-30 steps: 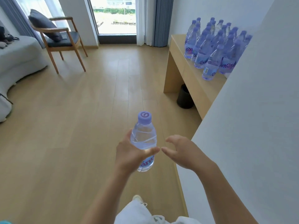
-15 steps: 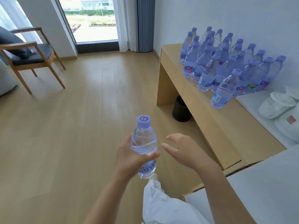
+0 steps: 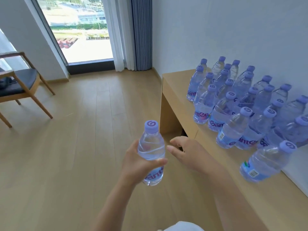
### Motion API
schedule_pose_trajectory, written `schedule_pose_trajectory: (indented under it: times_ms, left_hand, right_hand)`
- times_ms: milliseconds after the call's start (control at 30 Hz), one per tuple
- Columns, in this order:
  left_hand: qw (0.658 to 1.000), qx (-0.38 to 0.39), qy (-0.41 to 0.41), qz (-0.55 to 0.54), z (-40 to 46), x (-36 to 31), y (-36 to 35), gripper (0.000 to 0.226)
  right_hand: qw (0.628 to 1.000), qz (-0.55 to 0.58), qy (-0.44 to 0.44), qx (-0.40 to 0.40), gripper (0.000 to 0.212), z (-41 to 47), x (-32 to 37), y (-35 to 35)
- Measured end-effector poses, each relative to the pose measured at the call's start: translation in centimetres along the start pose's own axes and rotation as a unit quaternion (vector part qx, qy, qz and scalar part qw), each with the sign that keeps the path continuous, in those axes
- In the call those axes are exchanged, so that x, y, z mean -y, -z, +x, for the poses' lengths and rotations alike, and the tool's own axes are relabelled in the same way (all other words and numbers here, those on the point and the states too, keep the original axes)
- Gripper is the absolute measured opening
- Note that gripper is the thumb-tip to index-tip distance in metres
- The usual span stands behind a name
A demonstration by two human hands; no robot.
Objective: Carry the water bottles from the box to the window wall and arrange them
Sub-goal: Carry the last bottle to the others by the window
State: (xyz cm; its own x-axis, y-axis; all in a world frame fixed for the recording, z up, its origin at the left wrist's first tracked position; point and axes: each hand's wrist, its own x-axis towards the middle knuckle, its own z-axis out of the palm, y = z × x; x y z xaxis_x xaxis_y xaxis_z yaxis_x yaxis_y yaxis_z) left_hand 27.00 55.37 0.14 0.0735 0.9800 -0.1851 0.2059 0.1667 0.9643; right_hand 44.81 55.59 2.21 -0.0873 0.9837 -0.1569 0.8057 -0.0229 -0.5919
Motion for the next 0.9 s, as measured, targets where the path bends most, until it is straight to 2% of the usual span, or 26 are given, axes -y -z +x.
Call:
schedule_pose_trajectory:
  times_ms: [267,367,433,567,700,833,900]
  left_hand:
    - [0.996,0.080,0.007,-0.044,13.9,-2.7,1.2,0.066]
    - [0.991,0.125,-0.002,-0.038,19.9,-3.9,1.6,0.068]
    - [0.985,0.168,-0.007,-0.039,24.2,-5.0,1.9,0.068]
    - [0.966,0.254,-0.028,-0.025,32.2,-8.0,2.5,0.077]
    - [0.944,0.327,-0.036,0.004,39.0,-10.3,2.5,0.088]
    - [0.925,0.376,-0.041,0.028,44.0,-11.5,1.1,0.091]
    - [0.913,0.403,-0.044,0.038,45.9,-12.2,-0.1,0.093]
  right_hand:
    - [0.996,0.078,-0.026,-0.040,0.039,11.2,-0.9,2.0]
    - [0.987,0.136,-0.040,-0.073,0.025,15.7,-0.4,2.8]
    - [0.969,0.211,-0.063,-0.114,0.013,18.9,0.2,3.4]
    - [0.940,0.281,-0.069,-0.181,0.033,25.1,1.6,5.1]
    - [0.921,0.302,-0.084,-0.232,0.032,30.2,2.0,6.4]
    - [0.901,0.330,-0.094,-0.265,0.014,33.7,1.8,7.6]
    - [0.894,0.346,-0.089,-0.271,0.026,35.2,1.6,8.5]
